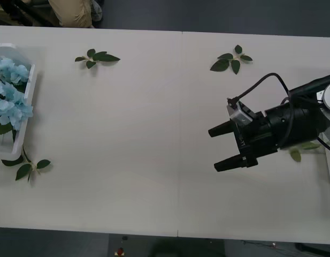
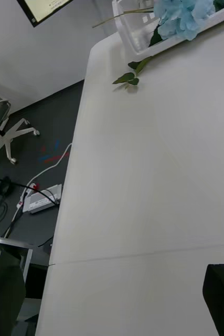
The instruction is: Put the red flowers into the right box and the blue flowers into the left box
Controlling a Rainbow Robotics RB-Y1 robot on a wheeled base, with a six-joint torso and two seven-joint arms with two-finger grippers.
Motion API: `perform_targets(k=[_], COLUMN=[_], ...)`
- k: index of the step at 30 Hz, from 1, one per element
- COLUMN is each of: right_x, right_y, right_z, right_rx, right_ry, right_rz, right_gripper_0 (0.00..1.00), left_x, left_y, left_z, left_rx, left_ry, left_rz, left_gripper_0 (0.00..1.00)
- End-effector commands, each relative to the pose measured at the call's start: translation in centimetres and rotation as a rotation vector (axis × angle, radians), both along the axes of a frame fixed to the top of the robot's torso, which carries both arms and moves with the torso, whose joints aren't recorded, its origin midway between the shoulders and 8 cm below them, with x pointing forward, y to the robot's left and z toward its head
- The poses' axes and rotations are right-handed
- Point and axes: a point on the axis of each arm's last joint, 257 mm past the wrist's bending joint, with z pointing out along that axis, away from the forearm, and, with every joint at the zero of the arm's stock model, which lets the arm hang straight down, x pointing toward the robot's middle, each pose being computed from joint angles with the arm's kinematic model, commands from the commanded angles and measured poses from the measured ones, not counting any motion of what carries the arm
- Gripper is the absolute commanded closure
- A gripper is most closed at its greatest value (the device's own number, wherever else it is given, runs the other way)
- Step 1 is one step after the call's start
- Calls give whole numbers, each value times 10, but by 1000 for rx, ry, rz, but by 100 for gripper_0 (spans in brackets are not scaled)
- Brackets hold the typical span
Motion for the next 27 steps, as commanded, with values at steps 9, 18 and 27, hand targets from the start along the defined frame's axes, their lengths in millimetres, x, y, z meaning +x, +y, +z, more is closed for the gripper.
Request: perform_targets(k=[9,18,27], right_x=[13,14,14], right_y=[17,16,16], right_z=[16,15,14], right_rx=[-2,-7,-11], right_ry=[-72,-73,-74], right_rz=[5,4,5], right_gripper_0=[0,0,0], left_x=[13,19,15], left_y=[-9,-19,-120], left_z=[-3,-8,-14], left_rx=[126,66,-388], left_ry=[52,54,104], left_rz=[-125,-168,-398], left_gripper_0=[15,14,14])
